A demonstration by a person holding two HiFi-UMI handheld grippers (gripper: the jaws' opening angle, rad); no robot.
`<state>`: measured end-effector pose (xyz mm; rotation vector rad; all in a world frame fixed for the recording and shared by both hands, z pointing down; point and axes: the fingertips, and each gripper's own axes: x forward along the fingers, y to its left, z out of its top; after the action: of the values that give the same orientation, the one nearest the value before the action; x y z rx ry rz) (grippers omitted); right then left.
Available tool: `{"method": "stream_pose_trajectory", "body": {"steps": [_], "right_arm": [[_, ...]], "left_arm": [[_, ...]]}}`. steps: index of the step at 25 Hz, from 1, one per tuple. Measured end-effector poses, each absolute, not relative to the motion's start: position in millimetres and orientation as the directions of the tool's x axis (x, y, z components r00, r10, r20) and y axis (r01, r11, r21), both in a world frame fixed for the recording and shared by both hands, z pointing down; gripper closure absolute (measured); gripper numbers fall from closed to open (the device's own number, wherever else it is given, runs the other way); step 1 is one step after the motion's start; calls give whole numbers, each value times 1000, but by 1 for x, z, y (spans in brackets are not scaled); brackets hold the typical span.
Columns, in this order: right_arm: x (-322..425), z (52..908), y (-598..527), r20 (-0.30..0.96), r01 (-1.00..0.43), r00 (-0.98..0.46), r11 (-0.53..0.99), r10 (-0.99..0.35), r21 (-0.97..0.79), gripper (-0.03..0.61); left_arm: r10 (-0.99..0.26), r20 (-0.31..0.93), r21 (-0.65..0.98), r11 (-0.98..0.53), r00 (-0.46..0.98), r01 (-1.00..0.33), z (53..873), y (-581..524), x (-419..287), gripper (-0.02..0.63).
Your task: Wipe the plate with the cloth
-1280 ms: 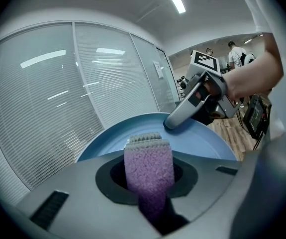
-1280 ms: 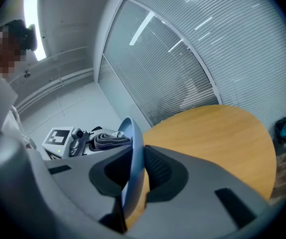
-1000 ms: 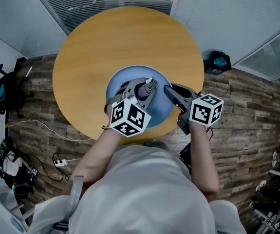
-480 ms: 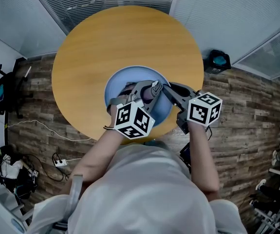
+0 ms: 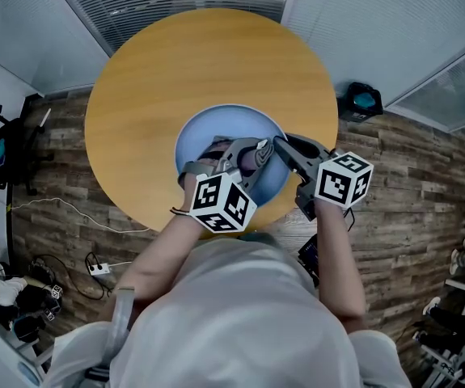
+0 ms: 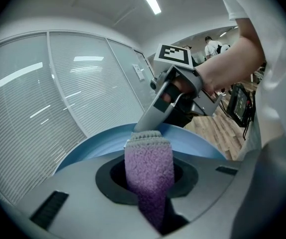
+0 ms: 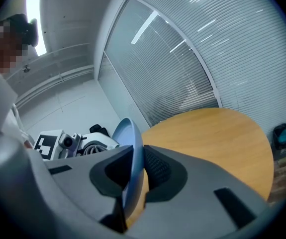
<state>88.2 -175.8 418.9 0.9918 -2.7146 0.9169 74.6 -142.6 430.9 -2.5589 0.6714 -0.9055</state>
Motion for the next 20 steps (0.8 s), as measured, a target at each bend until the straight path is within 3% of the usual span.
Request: {"method": "stream_pose_trajectory", "body": {"steps": [9, 20], "right_arm": [[94, 420, -174, 277, -610, -781, 590, -559, -529, 522], [106, 411, -180, 254, -627, -760, 572, -598, -529, 520]], "left_arm": [[-547, 511, -491, -819, 663, -297, 439, -136, 62, 538], [-582, 531, -446, -810, 616, -380, 439, -150, 31, 538]]}}
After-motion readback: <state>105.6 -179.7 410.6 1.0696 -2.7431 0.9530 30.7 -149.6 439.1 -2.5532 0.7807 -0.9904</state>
